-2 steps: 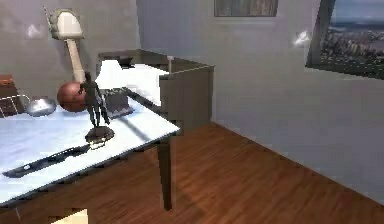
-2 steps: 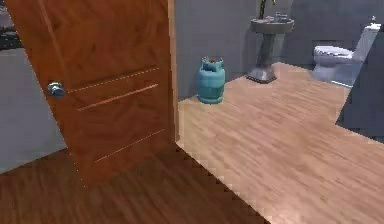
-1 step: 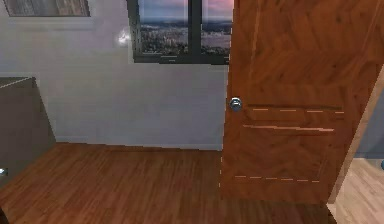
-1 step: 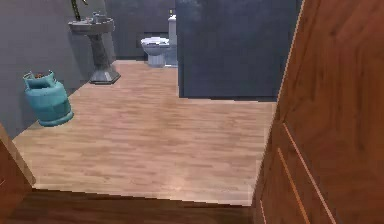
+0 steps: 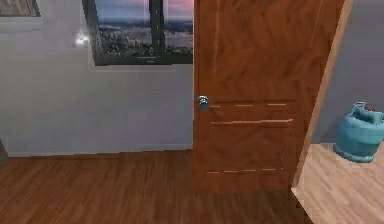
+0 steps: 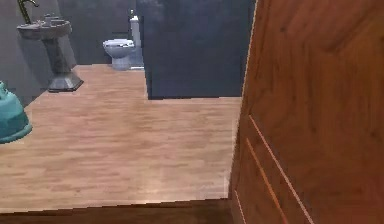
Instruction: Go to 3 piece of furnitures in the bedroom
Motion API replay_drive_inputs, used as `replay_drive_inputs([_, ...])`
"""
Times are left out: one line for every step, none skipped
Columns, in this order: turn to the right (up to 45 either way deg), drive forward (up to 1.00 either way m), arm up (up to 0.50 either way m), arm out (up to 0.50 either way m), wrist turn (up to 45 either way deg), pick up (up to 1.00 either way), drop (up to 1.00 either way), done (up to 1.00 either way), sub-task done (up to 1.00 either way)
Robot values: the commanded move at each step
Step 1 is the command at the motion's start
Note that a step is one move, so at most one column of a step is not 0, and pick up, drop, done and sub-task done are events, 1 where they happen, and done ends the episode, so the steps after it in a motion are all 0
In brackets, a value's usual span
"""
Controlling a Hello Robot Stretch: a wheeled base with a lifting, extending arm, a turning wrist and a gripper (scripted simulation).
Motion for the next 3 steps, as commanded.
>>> replay_drive_inputs([0.0,0.20,0.00,0.00,0.0,0.00,0.00,0.00,0.00])
replay_drive_inputs([45.0,0.00,0.00,0.00,0.0,0.00,0.00,0.00,0.00])
replay_drive_inputs([30.0,0.00,0.00,0.00,0.0,0.00,0.00,0.00,0.00])
